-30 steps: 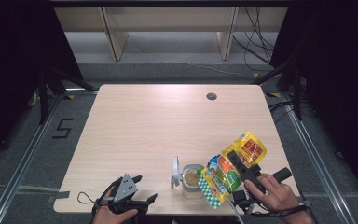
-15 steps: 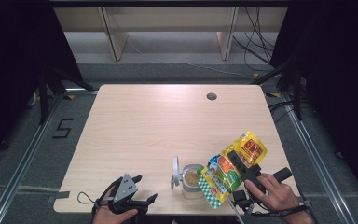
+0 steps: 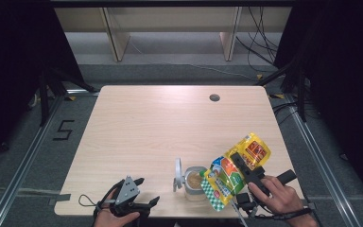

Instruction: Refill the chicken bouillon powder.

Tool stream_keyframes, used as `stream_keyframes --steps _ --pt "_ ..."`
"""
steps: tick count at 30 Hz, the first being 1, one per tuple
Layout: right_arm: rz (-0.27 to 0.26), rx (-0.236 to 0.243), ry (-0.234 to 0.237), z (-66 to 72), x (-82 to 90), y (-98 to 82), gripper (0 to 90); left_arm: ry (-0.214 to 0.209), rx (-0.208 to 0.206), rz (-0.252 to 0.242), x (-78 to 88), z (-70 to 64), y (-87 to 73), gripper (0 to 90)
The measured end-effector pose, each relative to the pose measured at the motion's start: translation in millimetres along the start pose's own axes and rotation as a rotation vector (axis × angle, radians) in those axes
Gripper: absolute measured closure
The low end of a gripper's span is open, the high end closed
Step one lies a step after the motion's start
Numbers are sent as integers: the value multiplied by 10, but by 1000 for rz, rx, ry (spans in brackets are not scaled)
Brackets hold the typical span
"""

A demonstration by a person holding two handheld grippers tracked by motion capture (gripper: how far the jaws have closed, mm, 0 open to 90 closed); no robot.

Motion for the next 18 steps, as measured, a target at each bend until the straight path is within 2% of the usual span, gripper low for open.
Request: stream_keyframes --steps 3,14,16,18 --pt "-3 7 -3 -10 -7 0 573 3 38 -7 -13 -20 -6 181" --pt "-1 7 0 -11 -2 -5 575 3 32 -6 -8 -21 -4 181" --pt "0 -8 1 6 1 -7 576 3 30 -6 -8 -20 -4 181" --pt "1 8 -2 -10 -1 -8 577 3 34 -4 -7 -19 -5 181"
Point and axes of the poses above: each handheld gripper's, and its own axes: x roughly backward along the jaws, y roughly out of its top, z roughly to its left, the point moved 8 cm from there along -x, roughly forward along the jaws, and after that the axes turned 14 degrees about -z, right-handed, at the moved point
